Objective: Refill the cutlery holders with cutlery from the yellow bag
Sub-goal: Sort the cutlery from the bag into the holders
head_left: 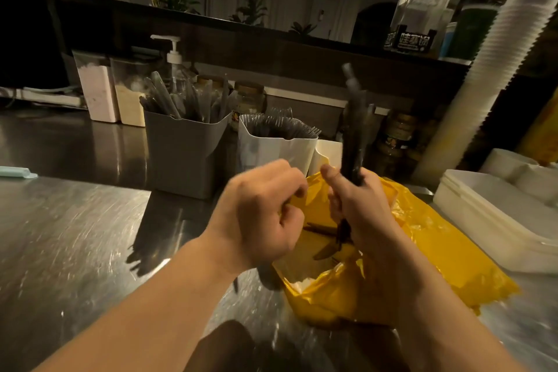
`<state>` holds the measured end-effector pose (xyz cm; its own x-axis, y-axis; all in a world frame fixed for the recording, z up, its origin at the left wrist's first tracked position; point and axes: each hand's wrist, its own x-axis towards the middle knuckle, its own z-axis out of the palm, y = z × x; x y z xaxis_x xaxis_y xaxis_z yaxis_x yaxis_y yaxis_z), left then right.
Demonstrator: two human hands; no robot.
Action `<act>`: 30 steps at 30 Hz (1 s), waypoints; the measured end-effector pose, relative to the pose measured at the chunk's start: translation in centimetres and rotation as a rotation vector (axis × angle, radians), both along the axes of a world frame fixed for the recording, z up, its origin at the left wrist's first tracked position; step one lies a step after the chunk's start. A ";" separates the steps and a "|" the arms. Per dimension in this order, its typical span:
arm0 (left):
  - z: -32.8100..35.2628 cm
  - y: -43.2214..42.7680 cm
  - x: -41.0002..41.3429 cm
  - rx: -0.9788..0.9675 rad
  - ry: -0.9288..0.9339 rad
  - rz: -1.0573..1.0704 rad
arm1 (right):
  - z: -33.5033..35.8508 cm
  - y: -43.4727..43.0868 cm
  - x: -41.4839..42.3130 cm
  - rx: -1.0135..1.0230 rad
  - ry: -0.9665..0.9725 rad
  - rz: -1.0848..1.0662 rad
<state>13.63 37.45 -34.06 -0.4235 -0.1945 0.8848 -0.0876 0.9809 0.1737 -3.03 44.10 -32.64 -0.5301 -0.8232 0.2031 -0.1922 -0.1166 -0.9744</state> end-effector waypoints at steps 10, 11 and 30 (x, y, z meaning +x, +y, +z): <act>-2.4 1.5 -3.6 0.829 -0.725 -0.058 | -0.8 -0.3 -0.5 -0.086 0.045 -0.095; -2.3 1.5 -4.1 0.870 -0.763 -0.048 | -0.6 -0.2 -0.9 -0.110 0.021 -0.134; 0.4 2.6 -8.1 0.752 -1.230 0.223 | 0.2 0.2 -1.7 -0.293 -0.113 -0.135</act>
<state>5.51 40.07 -33.64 -0.7223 -0.5999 -0.3442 -0.6913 0.6409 0.3338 -4.75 44.34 -32.47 -0.6631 -0.6595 0.3541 -0.1175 -0.3755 -0.9193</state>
